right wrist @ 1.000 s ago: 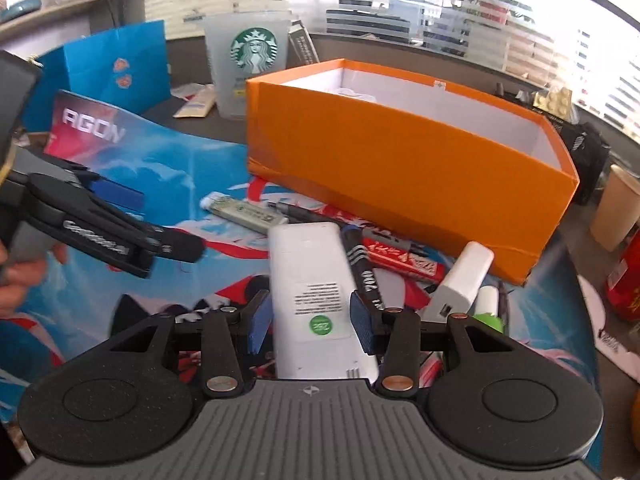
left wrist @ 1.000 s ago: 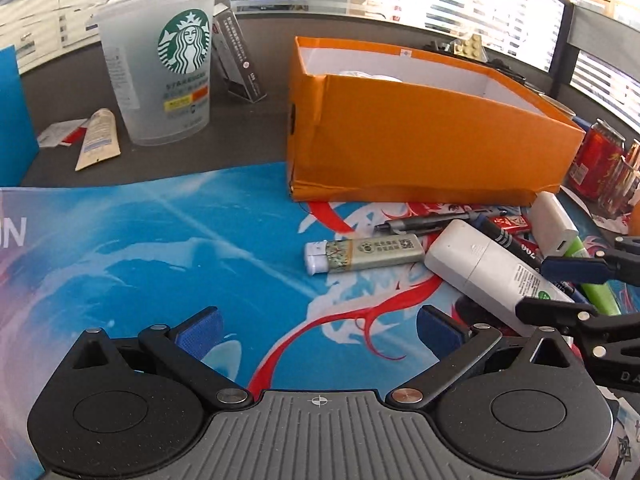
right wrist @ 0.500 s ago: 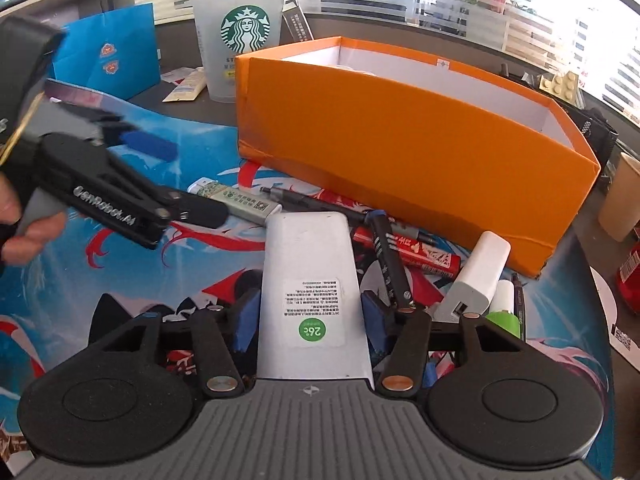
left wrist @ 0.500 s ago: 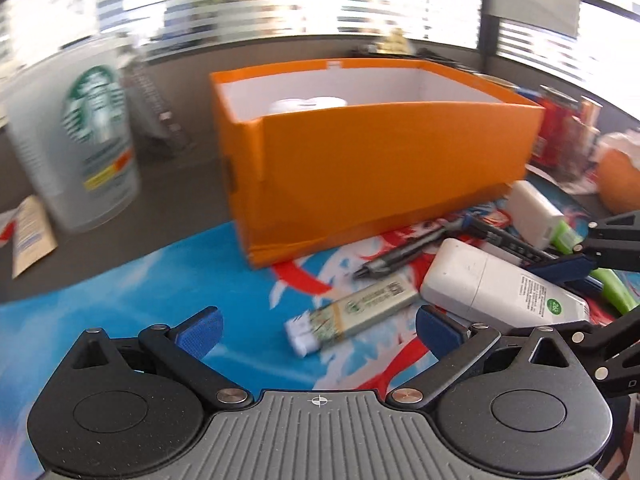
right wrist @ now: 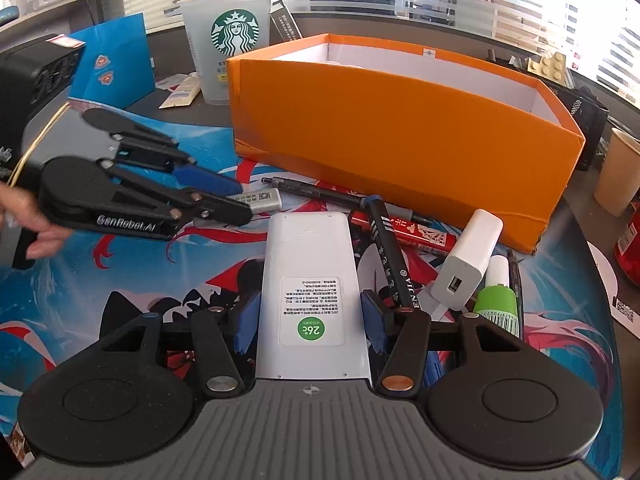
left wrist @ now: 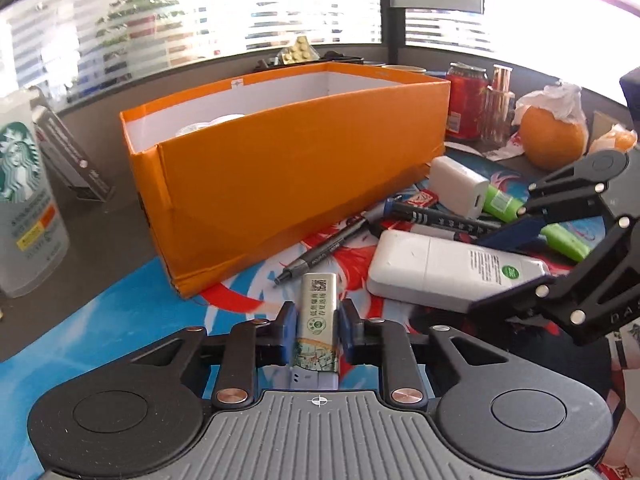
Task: Organize rigid objects
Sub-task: 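Grasp the white labelled box with right tool while left tool grasps green-white stick, then carry both items over the orange box while left tool releases the stick inside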
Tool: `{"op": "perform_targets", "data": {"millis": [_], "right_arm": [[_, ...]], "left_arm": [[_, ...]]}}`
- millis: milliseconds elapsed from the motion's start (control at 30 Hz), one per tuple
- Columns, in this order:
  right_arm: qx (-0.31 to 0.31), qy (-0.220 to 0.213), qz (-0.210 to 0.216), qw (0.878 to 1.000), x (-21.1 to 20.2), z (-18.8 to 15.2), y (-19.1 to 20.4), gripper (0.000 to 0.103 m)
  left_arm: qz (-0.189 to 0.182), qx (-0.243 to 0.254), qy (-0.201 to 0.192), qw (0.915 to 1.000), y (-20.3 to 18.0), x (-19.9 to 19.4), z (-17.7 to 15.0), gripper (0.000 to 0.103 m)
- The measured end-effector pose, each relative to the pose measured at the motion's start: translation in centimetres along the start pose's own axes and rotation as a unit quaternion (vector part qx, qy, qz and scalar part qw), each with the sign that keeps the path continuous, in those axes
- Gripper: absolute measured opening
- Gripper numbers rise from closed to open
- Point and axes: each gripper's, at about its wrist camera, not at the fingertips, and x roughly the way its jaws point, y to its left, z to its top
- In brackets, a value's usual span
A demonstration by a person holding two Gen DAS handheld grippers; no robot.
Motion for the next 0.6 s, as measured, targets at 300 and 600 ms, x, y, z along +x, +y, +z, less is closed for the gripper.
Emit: {"op": "perform_targets", "data": {"millis": [300,600], "right_arm": [[0.028,-0.015,-0.006,0.999,-0.4,-0.3,0.0,0.05],[0.095,-0.04,0.03,0.994,-2.5,0.4,-1.7,0.05]], "left_arm": [[0.008,-0.103,-0.012,0.9946,0.3,-2.2,-0.4,0.02],[-0.002,-0.121,-0.064,0.9906,0.2,-5.8,1.6,0.02]]}}
